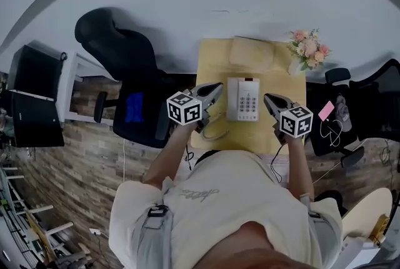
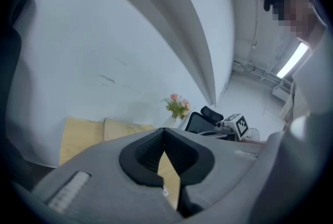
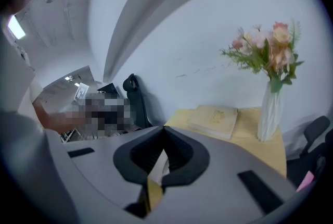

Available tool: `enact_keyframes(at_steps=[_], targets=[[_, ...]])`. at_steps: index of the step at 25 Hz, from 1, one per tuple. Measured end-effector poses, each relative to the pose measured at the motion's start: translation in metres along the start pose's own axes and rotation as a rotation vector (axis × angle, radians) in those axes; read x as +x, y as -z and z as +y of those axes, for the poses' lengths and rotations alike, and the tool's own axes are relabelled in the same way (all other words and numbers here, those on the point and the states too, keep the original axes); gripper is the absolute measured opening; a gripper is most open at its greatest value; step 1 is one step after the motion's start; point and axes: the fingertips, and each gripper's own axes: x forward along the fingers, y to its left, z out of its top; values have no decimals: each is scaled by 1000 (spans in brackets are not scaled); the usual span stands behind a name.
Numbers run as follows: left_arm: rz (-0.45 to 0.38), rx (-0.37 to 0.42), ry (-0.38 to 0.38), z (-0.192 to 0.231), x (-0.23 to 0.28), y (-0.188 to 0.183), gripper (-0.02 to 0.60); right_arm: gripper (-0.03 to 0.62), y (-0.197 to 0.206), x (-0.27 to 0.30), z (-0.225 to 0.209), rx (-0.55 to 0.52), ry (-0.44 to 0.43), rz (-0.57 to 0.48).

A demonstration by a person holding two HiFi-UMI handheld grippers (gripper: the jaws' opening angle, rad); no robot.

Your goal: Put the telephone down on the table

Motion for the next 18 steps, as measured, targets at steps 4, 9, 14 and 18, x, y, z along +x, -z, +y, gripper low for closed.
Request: enact_keyframes(at_steps=[4, 9, 14, 18], targets=[[-89, 12, 20, -24, -6, -49, 17, 2, -42, -19, 10, -88, 21, -83], [-91, 182, -30, -43, -12, -81, 17, 2, -81, -39, 23, -190, 37, -144], [-122, 326, -64, -62, -21, -112, 17, 2, -118, -54, 41, -268, 38, -210], [-169, 388, -90, -72, -32, -135, 17, 2, -146, -68, 56, -340, 57, -263]])
